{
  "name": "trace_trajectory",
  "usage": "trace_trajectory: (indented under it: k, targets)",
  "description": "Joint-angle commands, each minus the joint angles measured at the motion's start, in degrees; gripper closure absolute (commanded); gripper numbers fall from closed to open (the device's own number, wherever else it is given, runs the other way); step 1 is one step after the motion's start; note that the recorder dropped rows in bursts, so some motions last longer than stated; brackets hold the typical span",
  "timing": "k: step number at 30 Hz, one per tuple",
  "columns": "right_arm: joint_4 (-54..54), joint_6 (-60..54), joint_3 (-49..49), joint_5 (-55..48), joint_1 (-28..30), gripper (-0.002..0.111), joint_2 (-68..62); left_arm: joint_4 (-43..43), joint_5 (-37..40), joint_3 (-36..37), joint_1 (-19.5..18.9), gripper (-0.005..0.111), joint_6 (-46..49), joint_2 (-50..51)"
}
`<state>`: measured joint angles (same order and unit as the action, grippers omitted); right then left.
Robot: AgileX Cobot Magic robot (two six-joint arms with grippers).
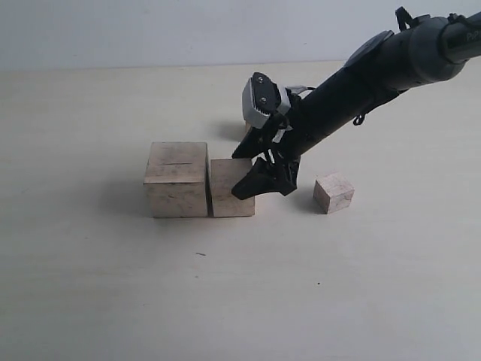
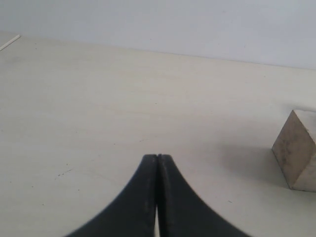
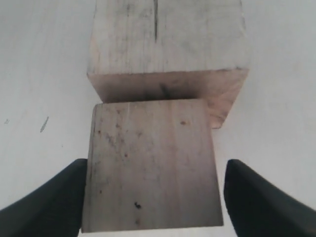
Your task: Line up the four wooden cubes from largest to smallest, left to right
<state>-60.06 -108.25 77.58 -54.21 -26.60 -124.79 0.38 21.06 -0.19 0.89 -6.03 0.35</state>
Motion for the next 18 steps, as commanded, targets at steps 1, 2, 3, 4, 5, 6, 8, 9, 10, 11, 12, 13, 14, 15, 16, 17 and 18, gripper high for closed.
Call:
trace_trajectory:
  k: [1,2,3,4,5,6,8,9,10,11,12,13,14,15,16,17,18]
  targets:
    - [-1.7,1.1,-0.1,0.2,0.0,0.035,2.1,-0.4,-0.6,0.2,0.3,0.107,0.1,-0.3]
    - [-1.8,1.9,-0.1,0.2,0.0,0.035,2.2,-0.4,-0.6,0.2,0.3,0.107,0.1,-0.3]
    - [-2.1,2.3,-0.1,-0.1,0.0,0.035,2.7,-0.4,-0.6,0.2,0.3,0.107,0.1,-0.3]
    - [-2.1,3.3,-0.1,-0.2,0.0,0.035,3.0,-0.4,-0.6,0.2,0.3,0.107,0.1,-0.3]
    - [-2.0,4.0,-0.1,-0.3,0.0,0.035,3.5,-0.4,-0.6,0.2,0.3,0.107,0.1,-0.3]
    - [-1.4,5.6,-0.1,-0.4,0.0,0.035,4.3,-0.4,-0.6,0.2,0.3,0.107,0.1,-0.3]
    - [-0.1,8.5,-0.1,-1.4,0.0,0.035,6.8,-0.4,-0.6,0.2,0.3,0.107,0.1,-0.3]
    - [-0.1,8.9,-0.1,-1.7,0.0,0.035,7.6,-0.4,-0.6,0.2,0.3,0.107,0.1,-0.3]
    - [-0.1,10.5,-0.1,-2.4,0.0,0.035,9.4,-0.4,-0.6,0.2,0.3,0.107,0.1,-0.3]
    - [0.0,11.5,-0.1,-2.5,0.0,0.036,10.1,-0.4,-0.6,0.2,0.3,0.107,0.1,-0.3]
    - [2.3,16.4,-0.1,-1.3,0.0,0.037,11.9,-0.4,-0.6,0.2,0.3,0.107,0.1,-0.3]
    - [4.3,19.6,-0.1,-0.1,0.0,0.039,12.5,-0.4,-0.6,0.2,0.3,0.107,0.1,-0.3]
    - [11.7,27.0,-0.1,2.0,0.0,0.041,13.4,-0.4,-0.6,0.2,0.3,0.107,0.1,-0.3]
    - [17.5,32.1,-0.1,3.2,0.0,0.042,13.4,-0.4,-0.6,0.2,0.3,0.107,0.1,-0.3]
    - [23.2,37.7,-0.1,4.3,0.0,0.042,12.9,-0.4,-0.6,0.2,0.3,0.107,0.1,-0.3]
    - [27.3,43.6,-0.1,5.8,0.0,0.043,12.2,-0.4,-0.6,0.2,0.3,0.107,0.1,-0.3]
    - [29.1,49.4,-0.1,6.3,0.0,0.045,11.5,-0.4,-0.6,0.2,0.3,0.107,0.1,-0.3]
